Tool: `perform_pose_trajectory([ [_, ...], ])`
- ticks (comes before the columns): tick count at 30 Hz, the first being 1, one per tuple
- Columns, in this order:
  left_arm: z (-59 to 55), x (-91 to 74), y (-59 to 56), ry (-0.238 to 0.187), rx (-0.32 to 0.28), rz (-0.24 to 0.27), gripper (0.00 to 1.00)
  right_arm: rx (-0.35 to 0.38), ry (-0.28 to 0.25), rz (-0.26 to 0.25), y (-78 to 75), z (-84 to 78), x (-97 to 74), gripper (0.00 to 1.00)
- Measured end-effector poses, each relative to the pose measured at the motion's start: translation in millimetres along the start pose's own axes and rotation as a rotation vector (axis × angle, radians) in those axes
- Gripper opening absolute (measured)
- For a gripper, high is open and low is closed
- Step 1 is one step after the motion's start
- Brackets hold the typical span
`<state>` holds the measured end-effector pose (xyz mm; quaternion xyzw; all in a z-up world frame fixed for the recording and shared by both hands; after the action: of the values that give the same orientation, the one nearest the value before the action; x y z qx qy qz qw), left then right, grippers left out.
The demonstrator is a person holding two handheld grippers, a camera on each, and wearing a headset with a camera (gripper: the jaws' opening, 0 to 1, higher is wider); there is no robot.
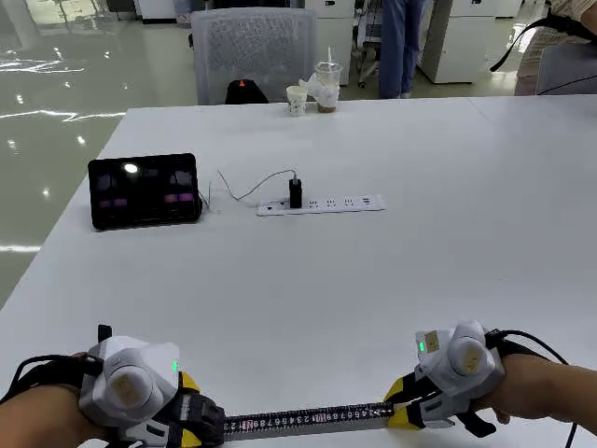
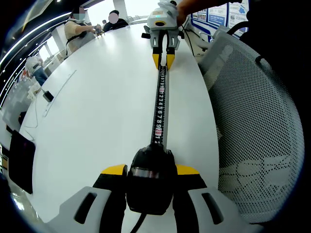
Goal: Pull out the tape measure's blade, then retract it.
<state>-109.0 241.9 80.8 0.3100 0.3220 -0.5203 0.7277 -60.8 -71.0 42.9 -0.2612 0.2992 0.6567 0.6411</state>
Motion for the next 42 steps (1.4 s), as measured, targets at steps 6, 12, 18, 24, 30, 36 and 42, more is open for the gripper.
perform_pose_trajectory([
  [6,0.4,0.0,-0.4,-0.001,-0.002,0.001,0.31,0.002,-0.001,-0.001,0.0,-0.1,-0.2,0.10],
  [12,0.6,-0.1,-1.0,-0.002,-0.009,0.005,0.31,0.009,0.006,-0.002,0.4,1.0,0.9,0.11],
  [18,1.2,0.5,0.3,0.009,-0.007,0.003,0.31,-0.017,0.040,0.004,0.7,4.0,3.3,0.12],
  [24,0.9,1.3,1.0,0.006,-0.013,0.011,0.31,-0.043,0.060,-0.005,2.9,5.3,3.9,0.12],
  [30,1.6,2.0,3.8,0.008,-0.023,0.002,0.32,-0.066,0.078,-0.014,3.1,5.5,4.1,0.12],
  [36,3.4,2.3,4.7,0.034,-0.014,-0.026,0.31,-0.074,0.095,-0.025,3.4,4.0,2.4,0.13],
  [42,4.7,0.1,5.6,0.036,-0.031,-0.038,0.31,-0.077,0.103,-0.022,7.5,2.3,0.5,0.16],
])
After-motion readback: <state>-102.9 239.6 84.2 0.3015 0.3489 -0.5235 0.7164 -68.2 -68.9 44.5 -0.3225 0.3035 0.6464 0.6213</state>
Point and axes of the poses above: the centre of the closed fingertips' face, and the gripper's own axes: x roughly forward along the fingers, y roughly to its left, z roughly out of its top, the point moved 7 cm from there along -x, roughly backward along the fingers, and after that the axes turned 6 degrees about -y, right-handed, at the moved point
